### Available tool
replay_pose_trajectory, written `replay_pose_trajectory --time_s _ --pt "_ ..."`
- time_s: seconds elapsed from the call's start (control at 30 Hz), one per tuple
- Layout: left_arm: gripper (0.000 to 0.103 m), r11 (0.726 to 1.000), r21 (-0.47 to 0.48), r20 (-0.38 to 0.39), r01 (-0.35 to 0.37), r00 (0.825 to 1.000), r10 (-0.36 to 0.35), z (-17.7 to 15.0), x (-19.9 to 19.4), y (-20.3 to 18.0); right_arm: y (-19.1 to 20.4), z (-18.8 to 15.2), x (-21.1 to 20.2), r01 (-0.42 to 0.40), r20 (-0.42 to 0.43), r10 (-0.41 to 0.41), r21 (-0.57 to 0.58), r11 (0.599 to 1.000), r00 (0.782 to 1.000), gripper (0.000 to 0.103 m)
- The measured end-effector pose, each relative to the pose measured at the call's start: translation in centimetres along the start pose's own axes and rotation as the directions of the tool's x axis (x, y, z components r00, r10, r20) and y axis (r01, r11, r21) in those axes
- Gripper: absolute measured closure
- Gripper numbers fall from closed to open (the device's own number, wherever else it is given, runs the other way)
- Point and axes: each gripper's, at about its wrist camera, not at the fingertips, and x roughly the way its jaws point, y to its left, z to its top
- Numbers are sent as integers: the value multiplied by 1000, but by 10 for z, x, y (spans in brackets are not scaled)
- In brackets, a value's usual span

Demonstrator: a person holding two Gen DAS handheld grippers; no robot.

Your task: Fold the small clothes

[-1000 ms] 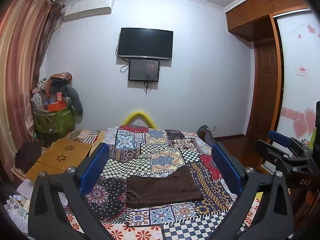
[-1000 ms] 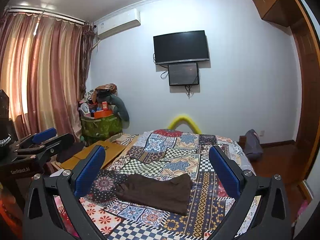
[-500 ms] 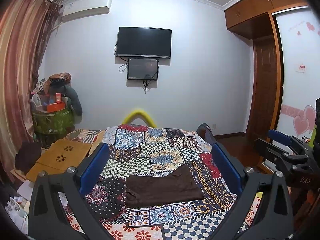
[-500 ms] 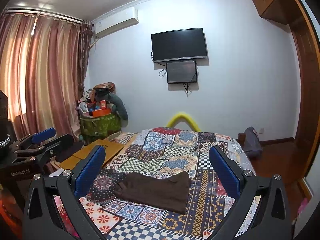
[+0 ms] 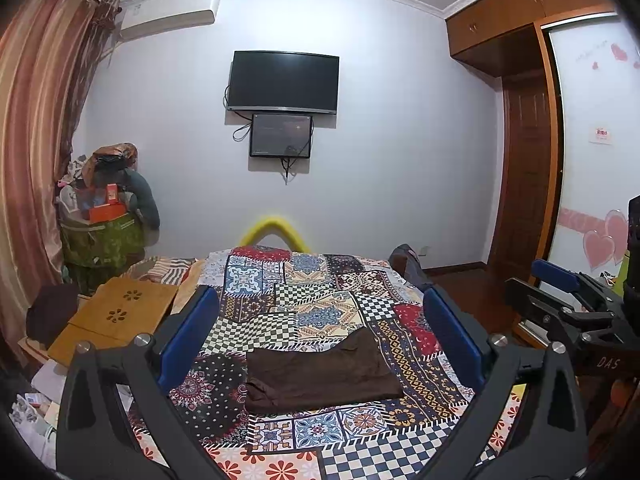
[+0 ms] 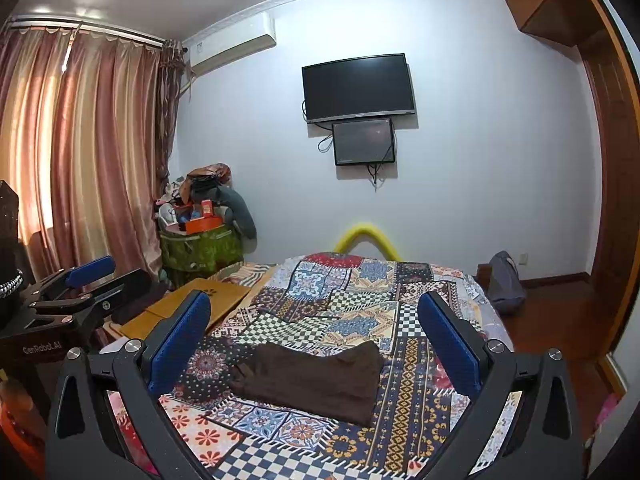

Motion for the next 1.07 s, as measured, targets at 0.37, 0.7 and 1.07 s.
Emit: replay_pose_trajectory --time_s 0.37,0.7,1.07 --pt "0 1000 -11 -21 18 1000 -18 -1 4 9 0 -1 1 3 -4 -3 0 1000 1000 0" --pt "0 999 -15 -19 29 999 -30 -1 3 14 4 -2 2 7 -13 -7 0 1000 1000 0" --pt "0 999 -15 -28 43 999 -44 -4 3 16 5 -2 6 3 -26 -3 -4 1000 1000 0"
